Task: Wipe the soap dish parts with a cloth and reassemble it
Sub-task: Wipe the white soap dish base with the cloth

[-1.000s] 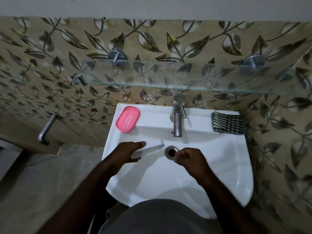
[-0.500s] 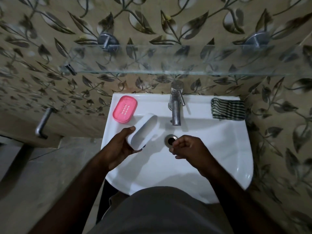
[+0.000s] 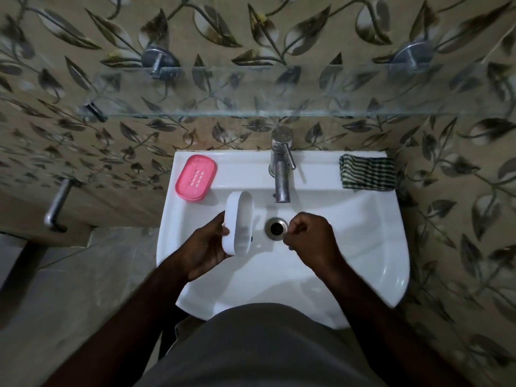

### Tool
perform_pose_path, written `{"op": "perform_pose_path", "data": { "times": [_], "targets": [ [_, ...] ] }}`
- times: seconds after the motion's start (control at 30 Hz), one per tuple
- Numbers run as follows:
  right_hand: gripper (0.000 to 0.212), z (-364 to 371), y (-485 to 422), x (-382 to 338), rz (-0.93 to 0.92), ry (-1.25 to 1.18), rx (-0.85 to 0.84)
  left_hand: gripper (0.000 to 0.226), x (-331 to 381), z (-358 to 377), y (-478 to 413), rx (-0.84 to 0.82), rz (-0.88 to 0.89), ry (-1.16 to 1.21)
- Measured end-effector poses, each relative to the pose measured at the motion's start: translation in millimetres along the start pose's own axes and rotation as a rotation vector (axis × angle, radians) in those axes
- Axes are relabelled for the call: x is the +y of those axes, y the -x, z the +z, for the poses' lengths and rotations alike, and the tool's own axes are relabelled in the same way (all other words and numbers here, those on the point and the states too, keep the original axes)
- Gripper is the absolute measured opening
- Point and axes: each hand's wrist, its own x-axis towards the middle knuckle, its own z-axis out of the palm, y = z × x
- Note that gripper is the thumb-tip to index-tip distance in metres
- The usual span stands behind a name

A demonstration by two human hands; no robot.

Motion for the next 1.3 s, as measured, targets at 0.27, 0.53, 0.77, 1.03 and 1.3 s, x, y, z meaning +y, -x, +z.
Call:
{"op": "perform_pose_path", "data": {
  "times": [0.27, 0.53, 0.77, 1.03, 1.3],
  "targets": [
    [0.041, -39.4, -21.5, 19.9, -0.084, 0.286, 0.145, 0.070, 12.2, 31.2, -10.6, -0.055, 0.030, 0.130],
    [0.034, -93.2, -111.8, 22.3, -0.118, 0.520, 0.351, 0.075, 25.5, 70.5, -28.1, -0.061, 0.075, 0.054],
    [0.037, -92.4, -137.2, 39.6, -0.107, 0.765, 0.366, 0.063, 24.7, 74.2, -32.7, -0.006, 0.091, -0.003],
    [0.029, -119.2, -139.2, 29.8, -0.134, 0.578, 0.389, 0.070, 23.6, 75.3, -29.7, 0.011, 0.128, 0.047],
    [0.014, -141.6, -75.5, -9.0, -0.022, -0.601, 0.238, 0.058, 24.9, 74.2, -23.7, 0.019, 0.199, -0.025]
  ]
}}
